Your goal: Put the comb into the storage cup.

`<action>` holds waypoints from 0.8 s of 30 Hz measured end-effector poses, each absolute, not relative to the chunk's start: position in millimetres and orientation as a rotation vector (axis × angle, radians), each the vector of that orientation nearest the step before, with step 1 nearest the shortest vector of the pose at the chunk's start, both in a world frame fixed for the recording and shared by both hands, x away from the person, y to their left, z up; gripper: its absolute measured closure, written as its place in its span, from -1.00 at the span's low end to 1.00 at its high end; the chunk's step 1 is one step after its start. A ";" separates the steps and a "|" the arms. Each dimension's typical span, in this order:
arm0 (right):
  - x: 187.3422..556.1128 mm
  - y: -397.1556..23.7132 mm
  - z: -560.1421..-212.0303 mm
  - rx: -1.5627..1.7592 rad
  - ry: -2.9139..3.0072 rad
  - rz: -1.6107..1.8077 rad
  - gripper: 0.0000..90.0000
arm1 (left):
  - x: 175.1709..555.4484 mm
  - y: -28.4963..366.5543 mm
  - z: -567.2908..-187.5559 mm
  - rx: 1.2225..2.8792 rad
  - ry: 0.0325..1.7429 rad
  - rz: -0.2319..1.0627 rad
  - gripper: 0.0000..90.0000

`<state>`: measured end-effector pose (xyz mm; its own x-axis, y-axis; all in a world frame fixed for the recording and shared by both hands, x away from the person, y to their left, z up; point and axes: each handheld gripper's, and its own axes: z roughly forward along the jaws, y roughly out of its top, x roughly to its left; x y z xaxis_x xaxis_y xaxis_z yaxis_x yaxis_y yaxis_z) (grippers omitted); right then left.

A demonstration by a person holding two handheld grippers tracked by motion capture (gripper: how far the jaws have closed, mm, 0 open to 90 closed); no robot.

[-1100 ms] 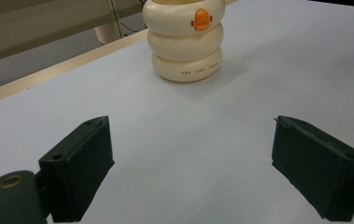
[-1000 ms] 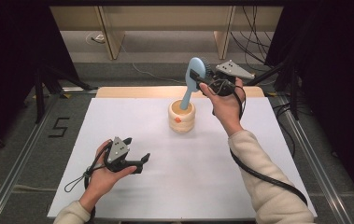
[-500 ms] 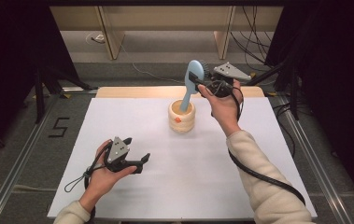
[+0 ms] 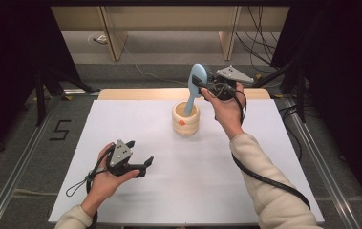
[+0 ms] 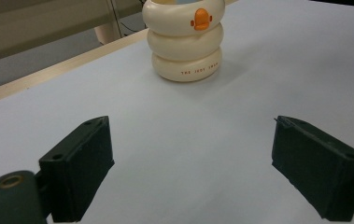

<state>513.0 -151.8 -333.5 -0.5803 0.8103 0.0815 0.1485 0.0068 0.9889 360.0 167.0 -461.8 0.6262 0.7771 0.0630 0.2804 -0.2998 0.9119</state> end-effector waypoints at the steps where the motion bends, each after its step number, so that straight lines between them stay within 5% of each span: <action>1: 513.7 -151.8 -334.7 0.985 1.759 1.617 0.16 | 360.0 166.9 -461.9 1.863 0.845 0.631 -0.73; 24: 522.6 -150.2 -353.5 1.037 1.782 1.589 0.15 | 359.9 166.6 -462.2 1.861 0.846 0.629 -0.73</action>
<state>522.6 -150.2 -353.5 -0.5636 0.8199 0.1007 0.1933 0.0124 0.9811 359.9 166.6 -462.2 0.6261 0.7774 0.0603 0.2816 -0.2976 0.9122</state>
